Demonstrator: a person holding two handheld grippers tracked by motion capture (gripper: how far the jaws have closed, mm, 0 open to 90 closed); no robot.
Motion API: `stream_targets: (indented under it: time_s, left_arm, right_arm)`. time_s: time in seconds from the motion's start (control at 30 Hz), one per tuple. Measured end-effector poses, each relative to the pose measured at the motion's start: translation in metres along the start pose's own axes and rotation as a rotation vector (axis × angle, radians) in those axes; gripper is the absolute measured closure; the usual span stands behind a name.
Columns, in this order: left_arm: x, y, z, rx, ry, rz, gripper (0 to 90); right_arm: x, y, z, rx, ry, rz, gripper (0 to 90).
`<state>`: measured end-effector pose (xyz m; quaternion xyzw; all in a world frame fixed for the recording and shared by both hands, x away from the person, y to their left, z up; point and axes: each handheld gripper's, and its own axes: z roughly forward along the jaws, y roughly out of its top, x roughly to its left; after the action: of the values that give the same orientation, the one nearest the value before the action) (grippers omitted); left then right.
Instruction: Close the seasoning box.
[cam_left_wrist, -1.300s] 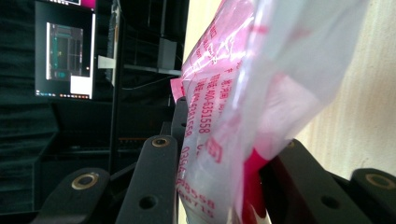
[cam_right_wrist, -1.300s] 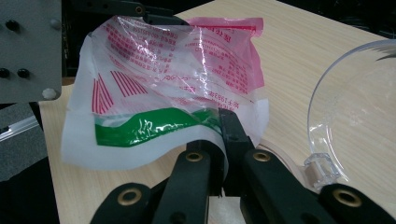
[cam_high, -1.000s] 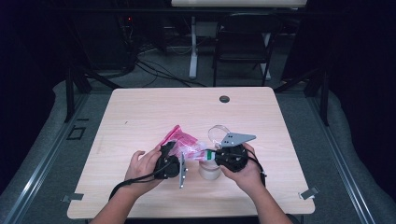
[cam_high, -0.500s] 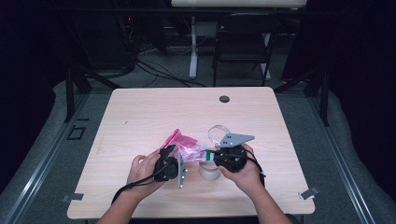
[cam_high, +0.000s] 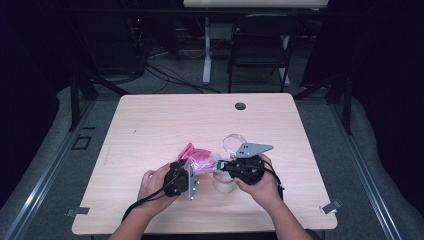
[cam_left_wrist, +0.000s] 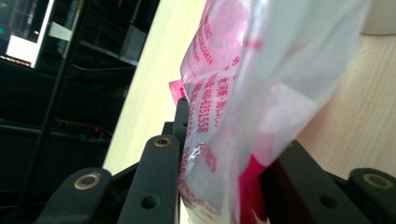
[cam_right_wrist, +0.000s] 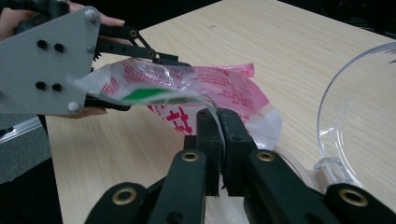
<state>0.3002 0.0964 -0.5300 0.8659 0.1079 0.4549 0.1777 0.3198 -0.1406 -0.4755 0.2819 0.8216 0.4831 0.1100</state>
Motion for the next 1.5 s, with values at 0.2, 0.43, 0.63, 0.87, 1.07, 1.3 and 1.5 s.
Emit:
stream_targets:
  time_s: [0.2,0.43,0.63,0.87,1.07,1.3,1.5]
  left_arm:
    - [0.002,-0.004,0.001,0.014,-0.035,-0.024,74.8]
    - [-0.001,-0.012,0.008,-0.050,-0.090,-0.153,75.0]
    - [-0.002,-0.020,0.017,-0.061,-0.178,-0.258,75.5]
    - [-0.003,-0.030,0.023,-0.076,-0.280,-0.360,75.6]
    - [0.001,-0.039,0.030,-0.096,-0.341,-0.479,76.9]
    - [0.010,-0.048,0.031,-0.104,-0.358,-0.568,78.2]
    - [0.020,-0.054,0.028,-0.111,-0.349,-0.636,79.4]
  right_arm:
    - [0.000,0.001,0.000,-0.005,0.002,0.002,78.7]
    - [0.001,0.002,0.000,-0.031,0.004,0.010,64.6]
    - [-0.003,0.002,-0.002,-0.055,-0.003,0.026,56.3]
    - [-0.005,0.003,-0.004,-0.075,0.008,0.045,52.7]
    - [-0.007,0.004,-0.010,-0.103,-0.001,0.049,51.6]
    - [-0.010,0.005,-0.015,-0.122,-0.018,0.059,51.3]
    - [-0.012,0.005,-0.017,-0.128,-0.026,0.067,51.7]
